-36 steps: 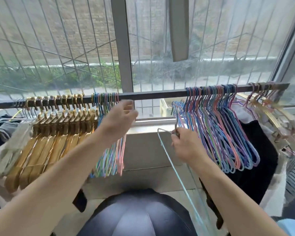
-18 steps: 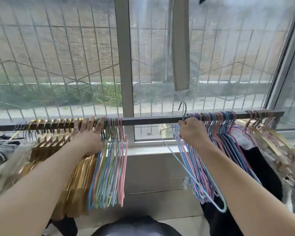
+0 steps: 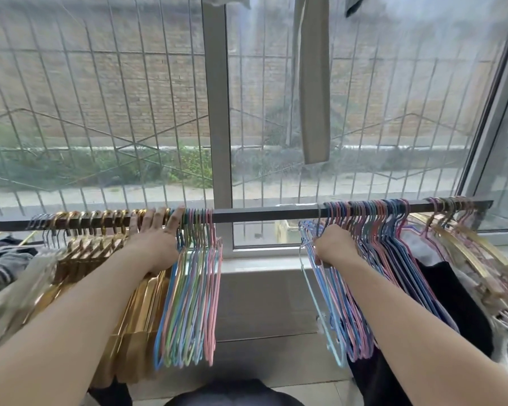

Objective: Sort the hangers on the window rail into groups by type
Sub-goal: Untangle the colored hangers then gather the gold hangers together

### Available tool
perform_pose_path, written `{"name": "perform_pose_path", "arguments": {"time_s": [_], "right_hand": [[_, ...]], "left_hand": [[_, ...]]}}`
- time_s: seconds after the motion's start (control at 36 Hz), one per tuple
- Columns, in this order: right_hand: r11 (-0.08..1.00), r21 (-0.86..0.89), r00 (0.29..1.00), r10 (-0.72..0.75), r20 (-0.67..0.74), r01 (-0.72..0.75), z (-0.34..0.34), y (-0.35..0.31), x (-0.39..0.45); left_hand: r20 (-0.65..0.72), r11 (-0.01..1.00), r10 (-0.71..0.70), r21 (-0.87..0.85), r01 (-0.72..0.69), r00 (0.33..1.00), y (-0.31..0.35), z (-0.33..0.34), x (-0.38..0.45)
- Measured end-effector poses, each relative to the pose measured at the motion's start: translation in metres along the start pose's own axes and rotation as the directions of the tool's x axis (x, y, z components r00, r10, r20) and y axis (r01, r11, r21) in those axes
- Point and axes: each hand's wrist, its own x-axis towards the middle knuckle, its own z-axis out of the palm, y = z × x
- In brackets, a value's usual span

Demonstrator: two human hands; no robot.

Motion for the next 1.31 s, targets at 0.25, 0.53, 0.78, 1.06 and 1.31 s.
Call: {"name": "perform_pose_path", "arguments": {"time_s": [0.25,0.53,0.78,1.06,1.31], "right_hand": [[0.990,-0.132,0.992,-0.055,-0.113,0.040,-0.002,0.011,-0.001],[0.927,-0.359,0.981,-0.161,-0.107,0.113,-0.012,0.003,-0.010],[0.936,-0.086,0.936,-0.330,0.123,0.342,0.021,-0.035,-0.048],[0.903,0.112,0.732,-0.404,0.548,0.415,0.103,-0.064,-0.111],[0.887,0.455,0.815,-0.316,0.486,0.073,0.142,-0.079,-0.125]], "left_hand": [[-0.017,1.000,-0.003,0.021,0.004,1.000,-0.001,0.003,0.002],[-0.025,0.999,-0.006,0.049,0.008,1.000,-0.001,0.002,0.004],[-0.003,0.998,-0.001,0.062,0.002,1.000,0.004,0.002,0.000],[0.003,0.998,-0.009,0.059,0.008,1.000,0.005,-0.004,-0.005],[0.010,0.998,-0.014,0.065,0.013,1.000,0.006,-0.004,-0.009]]}}
